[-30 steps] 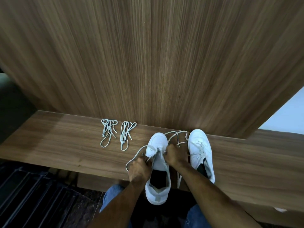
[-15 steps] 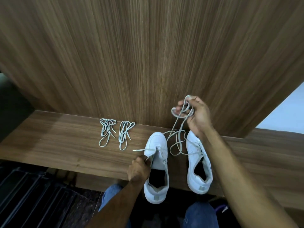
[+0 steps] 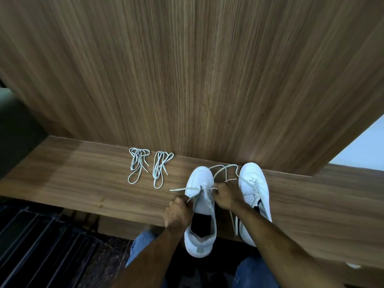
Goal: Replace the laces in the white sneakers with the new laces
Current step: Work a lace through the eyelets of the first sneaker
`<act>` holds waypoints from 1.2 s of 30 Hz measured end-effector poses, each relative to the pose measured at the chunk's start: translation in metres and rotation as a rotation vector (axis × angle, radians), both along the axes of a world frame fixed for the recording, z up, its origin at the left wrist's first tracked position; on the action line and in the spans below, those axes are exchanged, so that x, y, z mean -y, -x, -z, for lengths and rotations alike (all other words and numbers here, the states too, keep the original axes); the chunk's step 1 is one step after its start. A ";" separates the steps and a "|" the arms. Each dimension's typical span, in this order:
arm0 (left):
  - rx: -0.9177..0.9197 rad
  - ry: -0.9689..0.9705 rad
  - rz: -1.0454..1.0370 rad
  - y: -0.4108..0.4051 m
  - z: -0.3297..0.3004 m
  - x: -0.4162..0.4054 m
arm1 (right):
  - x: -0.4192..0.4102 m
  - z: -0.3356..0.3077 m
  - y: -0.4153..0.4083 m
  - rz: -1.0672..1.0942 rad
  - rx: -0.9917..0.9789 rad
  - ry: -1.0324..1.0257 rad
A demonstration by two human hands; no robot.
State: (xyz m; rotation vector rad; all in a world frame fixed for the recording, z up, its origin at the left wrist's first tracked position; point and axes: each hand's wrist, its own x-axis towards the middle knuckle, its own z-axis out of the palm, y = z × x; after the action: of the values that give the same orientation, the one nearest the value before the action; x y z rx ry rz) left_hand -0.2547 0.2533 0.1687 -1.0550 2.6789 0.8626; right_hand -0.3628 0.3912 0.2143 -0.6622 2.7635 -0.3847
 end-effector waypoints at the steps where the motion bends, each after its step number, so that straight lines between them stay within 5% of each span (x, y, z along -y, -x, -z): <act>1: -0.007 0.000 -0.007 0.000 -0.001 0.000 | 0.000 -0.005 0.003 0.035 0.046 0.101; 8: -0.019 0.003 -0.001 0.000 -0.001 -0.001 | -0.014 -0.097 0.027 0.374 0.262 1.127; 11: -0.018 -0.001 -0.002 -0.001 -0.003 -0.002 | -0.014 -0.138 0.033 0.377 0.348 1.358; 18: -0.198 -0.242 0.033 0.003 -0.042 -0.010 | 0.001 -0.155 0.014 0.416 0.503 1.371; 22: -0.517 -0.330 0.362 0.016 -0.084 -0.040 | 0.006 -0.180 0.005 0.404 0.552 1.443; 26: -0.555 -0.386 0.555 0.027 -0.106 -0.061 | -0.006 -0.198 0.007 0.331 0.228 1.371; 30: -0.780 -0.544 0.493 0.029 -0.136 -0.054 | -0.034 -0.163 0.016 0.247 -0.081 1.102; 33: -0.917 -0.635 0.538 0.039 -0.173 -0.047 | -0.042 -0.129 -0.002 0.281 0.202 1.145; 36: -0.834 -0.583 0.615 0.049 -0.194 -0.048 | -0.024 -0.113 -0.037 0.408 0.542 1.304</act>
State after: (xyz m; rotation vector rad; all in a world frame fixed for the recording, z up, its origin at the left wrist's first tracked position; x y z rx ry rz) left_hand -0.3037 0.3013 0.3625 0.3347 2.6669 2.0335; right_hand -0.3260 0.4155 0.3275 -0.1148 1.8062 -2.1184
